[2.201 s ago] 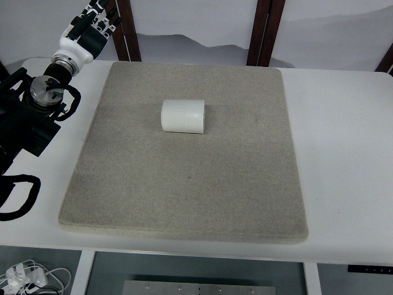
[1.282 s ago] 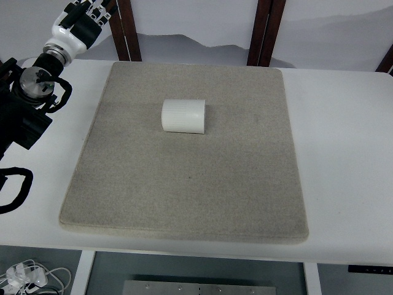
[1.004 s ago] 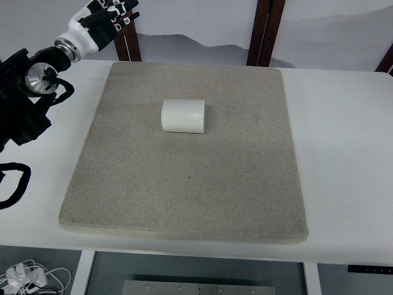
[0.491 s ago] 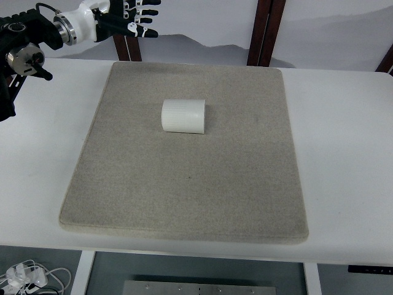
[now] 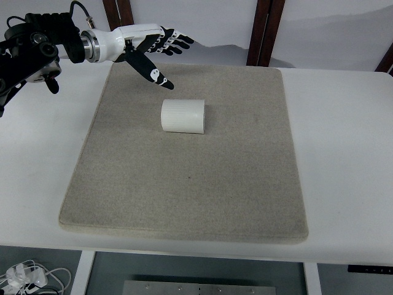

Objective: Upright white cup

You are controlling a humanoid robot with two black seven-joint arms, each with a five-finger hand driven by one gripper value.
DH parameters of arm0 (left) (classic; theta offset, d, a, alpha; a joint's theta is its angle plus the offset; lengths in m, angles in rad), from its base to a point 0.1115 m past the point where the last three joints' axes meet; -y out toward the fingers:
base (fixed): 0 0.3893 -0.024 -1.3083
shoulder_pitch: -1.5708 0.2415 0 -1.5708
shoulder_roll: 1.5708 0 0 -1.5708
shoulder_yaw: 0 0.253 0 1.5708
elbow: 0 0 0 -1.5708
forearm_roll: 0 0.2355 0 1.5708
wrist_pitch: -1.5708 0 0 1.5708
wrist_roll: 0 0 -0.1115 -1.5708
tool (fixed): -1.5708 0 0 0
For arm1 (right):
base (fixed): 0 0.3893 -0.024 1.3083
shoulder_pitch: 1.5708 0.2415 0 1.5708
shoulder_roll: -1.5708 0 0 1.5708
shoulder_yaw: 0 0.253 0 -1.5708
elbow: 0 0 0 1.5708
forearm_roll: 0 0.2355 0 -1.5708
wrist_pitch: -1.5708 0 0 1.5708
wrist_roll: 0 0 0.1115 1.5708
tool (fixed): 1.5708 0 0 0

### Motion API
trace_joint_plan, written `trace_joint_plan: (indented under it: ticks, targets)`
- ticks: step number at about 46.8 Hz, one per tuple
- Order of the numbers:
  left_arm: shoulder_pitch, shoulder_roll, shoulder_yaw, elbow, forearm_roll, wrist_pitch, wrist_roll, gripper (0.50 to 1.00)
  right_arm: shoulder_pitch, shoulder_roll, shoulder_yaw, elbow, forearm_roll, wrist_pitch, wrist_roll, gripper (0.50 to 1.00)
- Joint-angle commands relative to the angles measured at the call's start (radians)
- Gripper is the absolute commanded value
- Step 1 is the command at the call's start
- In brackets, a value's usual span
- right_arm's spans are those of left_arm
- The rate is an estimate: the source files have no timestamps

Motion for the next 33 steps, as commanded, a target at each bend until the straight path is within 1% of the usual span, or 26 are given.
trace_joint_plan:
  ticks: [1,4,9,20,26,33]
  targets:
    - [-0.013,0.003,0.059,-0.025,0.004,0.028,0.0,0.99,0.0,0.0,0.0,0.0,0.0,0.0,0.0,0.952]
    - [-0.022,0.003,0.088,-0.033,0.004,0.042,0.003,0.99,0.0,0.0,0.001,0.0,0.0,0.0,0.0,0.952]
    - [-0.025,0.003,0.126,-0.048,0.014,0.046,0.015,0.988,0.0,0.0,0.0,0.0,0.0,0.0,0.0,0.952]
    - [-0.019,-0.009,0.131,-0.048,0.123,0.055,0.021,0.988,0.0,0.0,0.0,0.0,0.0,0.0,0.0,0.952]
    - [-0.013,-0.014,0.138,-0.047,0.131,0.075,0.035,0.99,0.0,0.0,0.0,0.0,0.0,0.0,0.0,0.952]
    - [-0.016,-0.06,0.18,-0.036,0.154,0.121,0.041,0.99,0.0,0.0,0.001,0.0,0.0,0.0,0.0,0.952]
